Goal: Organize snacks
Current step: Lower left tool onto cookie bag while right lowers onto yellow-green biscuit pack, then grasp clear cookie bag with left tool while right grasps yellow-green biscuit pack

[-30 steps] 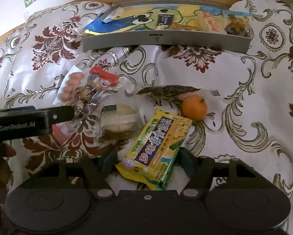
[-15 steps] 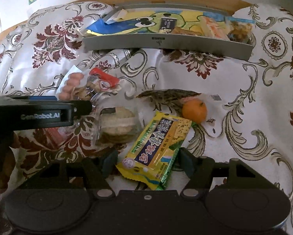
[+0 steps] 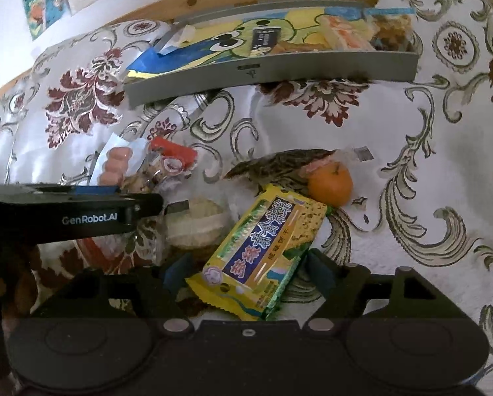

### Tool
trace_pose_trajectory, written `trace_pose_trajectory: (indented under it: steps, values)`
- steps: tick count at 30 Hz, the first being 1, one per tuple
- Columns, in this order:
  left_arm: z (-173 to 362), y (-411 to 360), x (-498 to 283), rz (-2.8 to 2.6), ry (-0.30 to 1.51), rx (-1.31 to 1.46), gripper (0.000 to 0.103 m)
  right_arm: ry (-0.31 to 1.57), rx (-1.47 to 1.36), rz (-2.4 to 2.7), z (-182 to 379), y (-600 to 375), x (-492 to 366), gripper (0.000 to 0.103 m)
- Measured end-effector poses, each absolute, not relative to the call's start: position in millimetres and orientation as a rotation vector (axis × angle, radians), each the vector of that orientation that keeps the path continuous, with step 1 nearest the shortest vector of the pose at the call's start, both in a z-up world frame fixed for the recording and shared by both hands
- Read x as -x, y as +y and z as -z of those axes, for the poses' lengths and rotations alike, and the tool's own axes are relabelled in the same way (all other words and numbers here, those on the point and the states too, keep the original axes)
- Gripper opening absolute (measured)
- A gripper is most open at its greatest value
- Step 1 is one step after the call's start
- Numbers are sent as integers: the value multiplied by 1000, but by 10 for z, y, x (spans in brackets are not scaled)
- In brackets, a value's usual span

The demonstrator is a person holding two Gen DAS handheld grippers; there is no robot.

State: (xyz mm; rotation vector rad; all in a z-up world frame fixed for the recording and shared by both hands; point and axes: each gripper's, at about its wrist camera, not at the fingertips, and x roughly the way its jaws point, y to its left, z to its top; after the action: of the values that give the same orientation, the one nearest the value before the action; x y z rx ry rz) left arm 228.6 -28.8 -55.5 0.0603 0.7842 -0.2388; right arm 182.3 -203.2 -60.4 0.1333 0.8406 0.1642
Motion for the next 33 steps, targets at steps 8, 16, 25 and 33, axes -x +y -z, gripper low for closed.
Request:
trace_pose_trajectory:
  steps: [8,16,25,33]
  values:
    - [501,-281,-2231,226,832,-56,42,849,-125,-168,569,-2009,-1804,72]
    - [349,-189,-2181,186,877,23,42,875,-113,-227,446,-1983,-1726,70]
    - [422,-147,-2306,178,912,50,42,894,-210,-201,519,-2092,-1803,76]
    - [532,-234,-2368,184,936,-5,50,865,-211,-172,589,-2078,-1874,88]
